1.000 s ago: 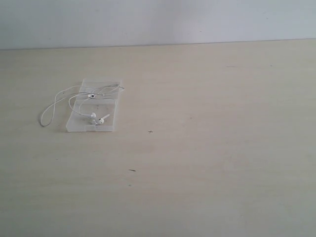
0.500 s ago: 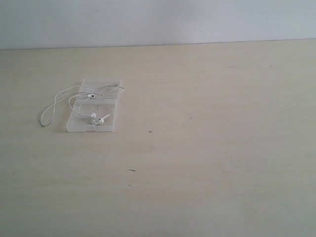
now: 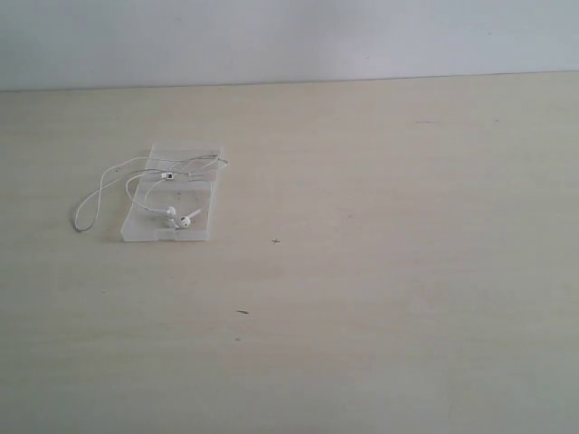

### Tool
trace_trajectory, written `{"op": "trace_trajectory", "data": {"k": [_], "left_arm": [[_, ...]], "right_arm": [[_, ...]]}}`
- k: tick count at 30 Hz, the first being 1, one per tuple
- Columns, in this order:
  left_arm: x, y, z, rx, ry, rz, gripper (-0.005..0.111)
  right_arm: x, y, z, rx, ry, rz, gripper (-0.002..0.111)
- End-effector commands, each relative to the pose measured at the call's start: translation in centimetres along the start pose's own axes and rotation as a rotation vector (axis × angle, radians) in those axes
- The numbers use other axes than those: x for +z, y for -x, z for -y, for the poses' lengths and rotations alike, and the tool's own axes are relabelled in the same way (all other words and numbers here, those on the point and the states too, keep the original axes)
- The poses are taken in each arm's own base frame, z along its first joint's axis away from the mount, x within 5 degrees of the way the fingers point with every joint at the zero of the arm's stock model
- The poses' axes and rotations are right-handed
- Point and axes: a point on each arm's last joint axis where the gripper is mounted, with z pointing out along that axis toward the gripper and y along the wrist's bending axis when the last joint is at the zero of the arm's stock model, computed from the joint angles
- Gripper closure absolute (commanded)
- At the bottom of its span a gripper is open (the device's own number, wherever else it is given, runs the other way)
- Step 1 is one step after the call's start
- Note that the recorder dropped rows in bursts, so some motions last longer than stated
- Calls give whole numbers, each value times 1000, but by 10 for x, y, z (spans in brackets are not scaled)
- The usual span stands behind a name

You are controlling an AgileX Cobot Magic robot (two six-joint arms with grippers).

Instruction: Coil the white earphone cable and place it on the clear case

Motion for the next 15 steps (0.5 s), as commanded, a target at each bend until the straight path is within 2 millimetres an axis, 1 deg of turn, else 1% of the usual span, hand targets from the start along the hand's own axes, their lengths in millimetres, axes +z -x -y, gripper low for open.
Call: {"op": "trace_trajectory", "data": {"k": [1, 4, 6, 7, 12, 15], "left_arm": [[0, 2, 1, -15, -11, 31, 107], [-2, 15, 2, -90, 1, 176, 107], [-4, 23, -1, -128, 57, 281, 107], [-4, 24, -3, -148, 89, 303, 107], [-7, 19, -17, -336, 317, 312, 107], [-8, 17, -21, -427, 373, 320, 107]], "right_arm": [[0, -1, 1, -6, -4, 5, 108], [0, -1, 1, -6, -4, 5, 108], [0, -1, 1, -6, -4, 5, 108], [0, -1, 1, -6, -4, 5, 108], [0, -1, 1, -6, -4, 5, 108], [0, -1, 1, -6, -4, 5, 108]]}}
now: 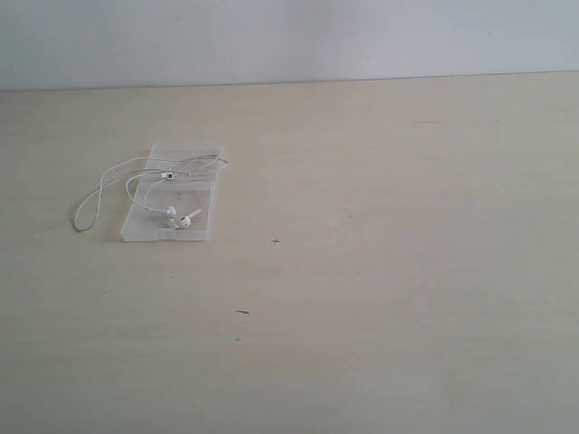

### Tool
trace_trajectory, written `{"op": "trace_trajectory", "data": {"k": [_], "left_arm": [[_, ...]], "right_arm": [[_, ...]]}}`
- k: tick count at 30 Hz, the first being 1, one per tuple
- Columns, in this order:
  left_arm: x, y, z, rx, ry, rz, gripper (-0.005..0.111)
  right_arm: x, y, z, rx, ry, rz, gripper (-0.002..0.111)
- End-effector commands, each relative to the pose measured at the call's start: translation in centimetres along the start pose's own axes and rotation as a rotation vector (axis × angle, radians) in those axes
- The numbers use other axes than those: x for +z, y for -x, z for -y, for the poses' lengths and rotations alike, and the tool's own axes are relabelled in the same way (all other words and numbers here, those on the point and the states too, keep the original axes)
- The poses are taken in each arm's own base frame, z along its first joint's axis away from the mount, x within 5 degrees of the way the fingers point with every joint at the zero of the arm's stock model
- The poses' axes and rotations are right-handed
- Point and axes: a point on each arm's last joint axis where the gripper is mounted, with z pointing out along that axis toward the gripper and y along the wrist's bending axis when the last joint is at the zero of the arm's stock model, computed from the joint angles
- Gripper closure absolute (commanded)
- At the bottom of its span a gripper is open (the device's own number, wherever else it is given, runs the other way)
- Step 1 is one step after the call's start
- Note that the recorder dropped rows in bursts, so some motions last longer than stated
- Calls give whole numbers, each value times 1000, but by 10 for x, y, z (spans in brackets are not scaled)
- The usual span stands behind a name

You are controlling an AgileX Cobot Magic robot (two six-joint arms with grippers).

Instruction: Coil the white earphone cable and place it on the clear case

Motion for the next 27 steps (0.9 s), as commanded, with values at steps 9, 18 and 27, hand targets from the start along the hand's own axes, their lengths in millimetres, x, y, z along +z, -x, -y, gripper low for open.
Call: {"op": "trace_trajectory", "data": {"k": [9, 18, 27], "left_arm": [[-1, 0, -7, -96, 103, 19, 107], [-1, 0, -7, -96, 103, 19, 107], [-1, 0, -7, -96, 103, 19, 107]], "right_arm": [[0, -1, 1, -6, -4, 5, 108], [0, -1, 1, -6, -4, 5, 108], [0, -1, 1, -6, -5, 3, 108]]}}
